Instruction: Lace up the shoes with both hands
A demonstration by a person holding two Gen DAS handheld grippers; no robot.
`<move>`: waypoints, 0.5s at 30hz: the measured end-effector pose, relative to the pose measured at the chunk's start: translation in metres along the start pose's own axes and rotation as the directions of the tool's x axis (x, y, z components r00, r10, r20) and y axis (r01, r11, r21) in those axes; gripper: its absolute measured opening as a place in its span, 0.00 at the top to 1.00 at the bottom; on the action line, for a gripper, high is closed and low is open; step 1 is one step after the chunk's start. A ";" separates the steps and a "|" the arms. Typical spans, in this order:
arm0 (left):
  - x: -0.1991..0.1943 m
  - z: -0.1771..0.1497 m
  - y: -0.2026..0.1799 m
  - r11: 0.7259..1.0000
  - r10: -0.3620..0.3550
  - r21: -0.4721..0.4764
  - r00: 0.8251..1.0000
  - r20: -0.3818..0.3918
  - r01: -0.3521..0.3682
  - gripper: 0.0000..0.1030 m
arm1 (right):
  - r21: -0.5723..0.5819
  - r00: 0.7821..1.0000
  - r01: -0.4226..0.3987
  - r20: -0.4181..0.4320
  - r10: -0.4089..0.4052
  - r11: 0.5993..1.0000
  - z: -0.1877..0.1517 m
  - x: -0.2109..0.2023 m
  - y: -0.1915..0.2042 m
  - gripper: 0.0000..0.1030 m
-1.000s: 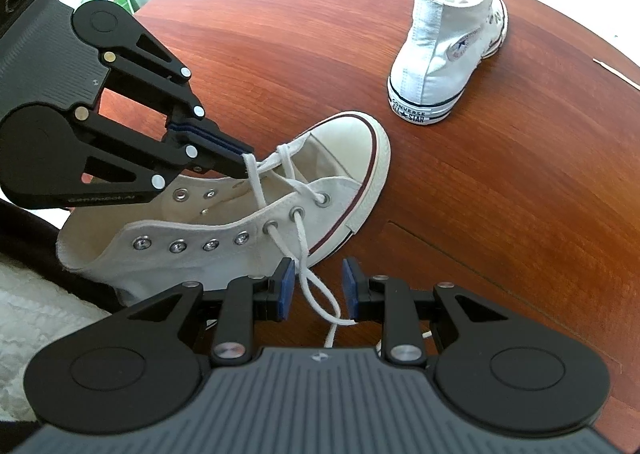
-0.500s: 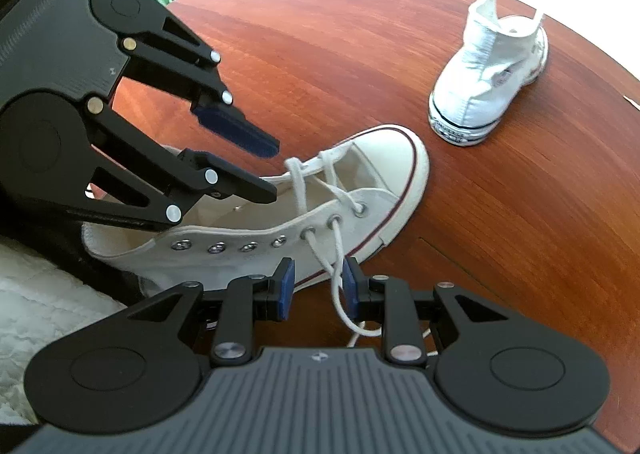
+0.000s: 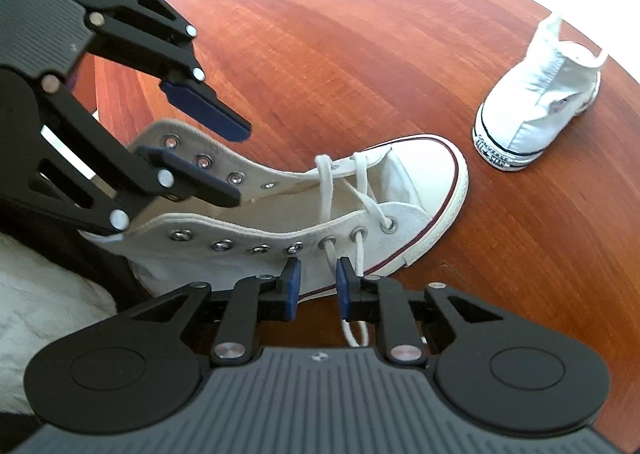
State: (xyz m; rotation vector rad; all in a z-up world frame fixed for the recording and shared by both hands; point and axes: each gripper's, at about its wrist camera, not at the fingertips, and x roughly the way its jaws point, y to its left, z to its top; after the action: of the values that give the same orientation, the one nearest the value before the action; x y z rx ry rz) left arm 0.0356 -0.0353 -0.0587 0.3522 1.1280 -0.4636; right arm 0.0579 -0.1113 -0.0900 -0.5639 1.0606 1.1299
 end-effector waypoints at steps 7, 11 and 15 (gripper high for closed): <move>-0.003 -0.007 0.000 0.999 0.011 -0.041 1.000 0.001 -0.011 0.70 | -0.025 1.000 0.001 -0.022 -0.001 1.000 0.004 0.004 -0.003 0.95; -0.004 -0.012 -0.001 0.998 0.017 -0.065 1.000 0.002 -0.017 0.79 | -0.014 0.999 0.018 -0.039 -0.019 1.000 0.006 0.006 -0.004 0.99; -0.004 -0.014 -0.001 0.997 0.025 -0.078 1.000 0.001 -0.025 0.80 | -0.012 0.995 0.047 -0.083 -0.048 0.999 0.006 0.006 0.002 0.99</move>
State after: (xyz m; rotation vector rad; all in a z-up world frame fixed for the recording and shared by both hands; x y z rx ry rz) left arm 0.0227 -0.0288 -0.0601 0.2975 1.1353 -0.3971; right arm 0.0592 -0.1028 -0.0925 -0.6458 1.1086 1.0783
